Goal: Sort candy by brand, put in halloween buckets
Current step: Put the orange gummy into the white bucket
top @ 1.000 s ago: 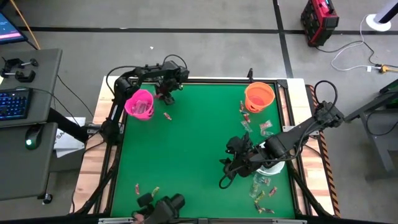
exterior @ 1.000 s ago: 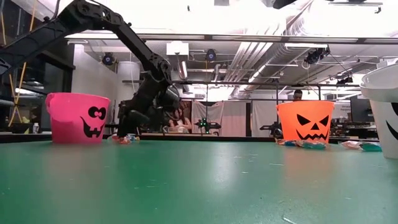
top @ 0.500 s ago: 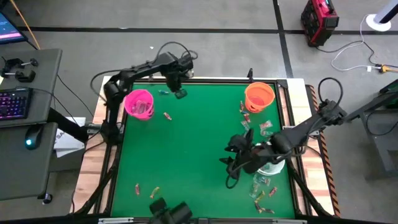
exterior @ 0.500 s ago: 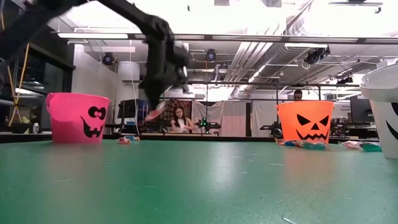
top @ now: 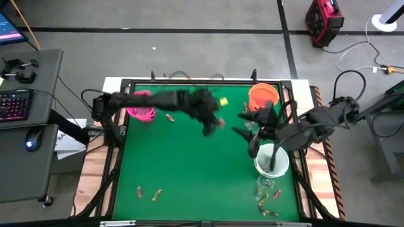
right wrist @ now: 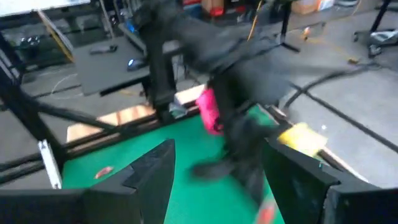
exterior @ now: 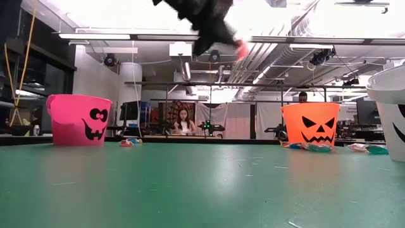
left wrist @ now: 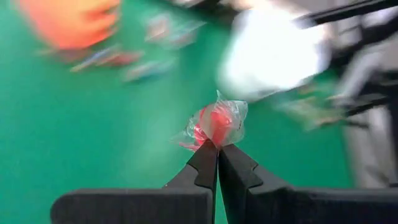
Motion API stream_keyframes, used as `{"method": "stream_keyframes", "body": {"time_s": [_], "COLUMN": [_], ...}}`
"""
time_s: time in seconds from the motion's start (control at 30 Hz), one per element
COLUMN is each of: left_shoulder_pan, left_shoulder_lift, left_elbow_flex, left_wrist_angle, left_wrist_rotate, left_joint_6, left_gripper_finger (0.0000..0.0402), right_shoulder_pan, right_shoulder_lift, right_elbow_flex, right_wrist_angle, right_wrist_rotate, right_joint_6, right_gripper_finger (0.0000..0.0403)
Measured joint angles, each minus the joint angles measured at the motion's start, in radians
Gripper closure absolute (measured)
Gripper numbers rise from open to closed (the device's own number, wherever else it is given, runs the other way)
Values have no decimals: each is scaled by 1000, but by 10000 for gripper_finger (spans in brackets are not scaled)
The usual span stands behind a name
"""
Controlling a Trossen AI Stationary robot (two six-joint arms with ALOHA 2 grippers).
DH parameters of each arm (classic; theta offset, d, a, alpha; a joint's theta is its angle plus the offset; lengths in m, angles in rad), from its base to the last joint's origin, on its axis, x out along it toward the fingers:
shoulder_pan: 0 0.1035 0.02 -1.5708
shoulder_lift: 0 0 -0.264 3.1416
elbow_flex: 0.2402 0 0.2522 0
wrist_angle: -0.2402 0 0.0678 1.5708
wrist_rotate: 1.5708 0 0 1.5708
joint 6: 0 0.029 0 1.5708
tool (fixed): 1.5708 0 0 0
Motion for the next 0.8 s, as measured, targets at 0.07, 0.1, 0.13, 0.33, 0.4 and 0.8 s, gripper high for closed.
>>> {"method": "stream_keyframes", "body": {"time_s": [0.07,0.1,0.13,0.33,0.4,0.8], "left_shoulder_pan": [-77,-109,-137,-228,-233,-196], "left_shoulder_lift": [25,43,66,242,301,572], "left_elbow_flex": [-23,-27,-28,-21,16,349], "left_wrist_angle": [160,238,312,678,721,714], "left_wrist_rotate": [0,-5,-10,-3,9,19], "left_joint_6": [-47,-66,-84,-219,-235,-91], "left_gripper_finger": [401,401,401,401,401,401], "right_shoulder_pan": [0,0,0,0,0,-6], "right_shoulder_lift": [0,0,1,2,4,5], "right_elbow_flex": [30,41,50,62,62,62], "right_wrist_angle": [-17,-24,-30,-42,-46,-59], "right_wrist_rotate": [27,40,49,68,67,68], "right_joint_6": [-20,-30,-37,-34,-15,15], "right_gripper_finger": [172,172,172,172,172,172]}}
